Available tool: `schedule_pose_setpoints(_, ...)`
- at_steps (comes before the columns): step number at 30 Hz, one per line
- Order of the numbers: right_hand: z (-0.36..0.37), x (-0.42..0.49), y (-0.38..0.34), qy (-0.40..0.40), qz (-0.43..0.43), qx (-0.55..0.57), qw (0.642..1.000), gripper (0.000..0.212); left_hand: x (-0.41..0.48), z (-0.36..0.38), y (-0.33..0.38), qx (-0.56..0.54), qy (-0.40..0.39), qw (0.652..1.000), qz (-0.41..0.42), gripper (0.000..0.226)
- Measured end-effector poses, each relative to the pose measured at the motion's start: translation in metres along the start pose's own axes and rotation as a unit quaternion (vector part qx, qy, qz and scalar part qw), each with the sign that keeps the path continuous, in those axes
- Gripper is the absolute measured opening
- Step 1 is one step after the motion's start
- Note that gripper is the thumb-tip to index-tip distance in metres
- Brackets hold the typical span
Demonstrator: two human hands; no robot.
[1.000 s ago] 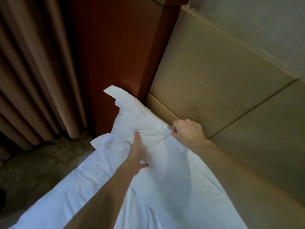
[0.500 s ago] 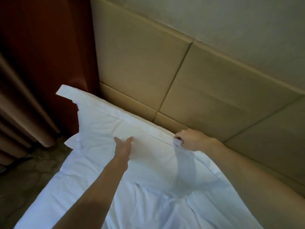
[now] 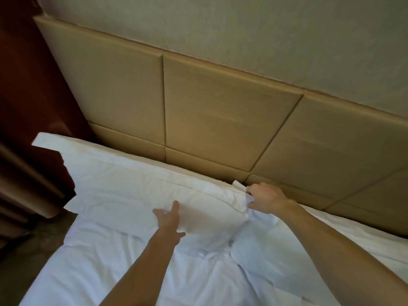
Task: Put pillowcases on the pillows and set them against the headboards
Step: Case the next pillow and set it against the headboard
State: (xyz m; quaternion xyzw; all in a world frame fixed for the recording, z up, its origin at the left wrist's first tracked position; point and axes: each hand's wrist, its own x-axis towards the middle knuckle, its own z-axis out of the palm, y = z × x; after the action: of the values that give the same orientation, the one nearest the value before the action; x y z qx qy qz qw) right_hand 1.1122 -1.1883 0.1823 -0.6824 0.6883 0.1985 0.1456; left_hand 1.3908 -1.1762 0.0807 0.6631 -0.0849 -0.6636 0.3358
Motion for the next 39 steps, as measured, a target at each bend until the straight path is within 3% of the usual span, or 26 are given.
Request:
schedule_pose_setpoints(5, 0.007, -0.006, -0.012, 0.086, -0.004, 0.007, 0.996, 0.022, -0.021, 0.036, -0.039, -0.065, -0.019, 0.995, -0.075, 0.116)
schedule_pose_setpoints(10, -0.009, 0.001, -0.01, 0.208, -0.03, 0.034, 0.977, 0.01, -0.01, 0.074, -0.02, -0.196, -0.054, 0.979, -0.028, 0.14)
schedule_pose_setpoints(15, 0.002, 0.006, 0.003, 0.156, 0.01, 0.056, 0.986, 0.016, 0.0, 0.072, -0.018, -0.147, -0.074, 0.986, -0.017, 0.126)
schedule_pose_setpoints(18, 0.014, 0.0, 0.004, 0.182, -0.005, 0.046, 0.982, 0.018, -0.006, 0.057, -0.025, -0.085, -0.11, 0.99, -0.016, 0.116)
schedule_pose_setpoints(22, 0.011, -0.014, 0.015, 0.163, 0.006, 0.055, 0.985, 0.023, -0.023, 0.042, 0.001, 0.049, -0.093, 0.994, -0.012, 0.062)
schedule_pose_setpoints(25, 0.013, -0.029, 0.025, 0.083, 0.024, 0.044, 0.995, 0.026, -0.049, 0.048, 0.022, 0.119, -0.089, 0.989, -0.021, 0.051)
schedule_pose_setpoints(28, 0.016, -0.034, 0.033, 0.055, 0.032, 0.084, 0.994, 0.021, -0.073, 0.067, 0.028, 0.146, -0.096, 0.984, -0.031, 0.059)
schedule_pose_setpoints(31, 0.018, -0.029, 0.033, 0.075, 0.031, 0.156, 0.985, 0.012, -0.076, 0.087, 0.018, 0.12, -0.088, 0.987, -0.056, 0.085)
schedule_pose_setpoints(36, 0.026, -0.019, 0.025, 0.099, 0.055, 0.226, 0.968, 0.011, -0.059, 0.103, -0.018, -0.019, -0.071, 0.988, -0.135, 0.125)
schedule_pose_setpoints(39, 0.025, -0.007, 0.016, 0.126, 0.032, 0.258, 0.957, 0.024, -0.05, 0.112, -0.033, -0.136, -0.086, 0.979, -0.128, 0.131)
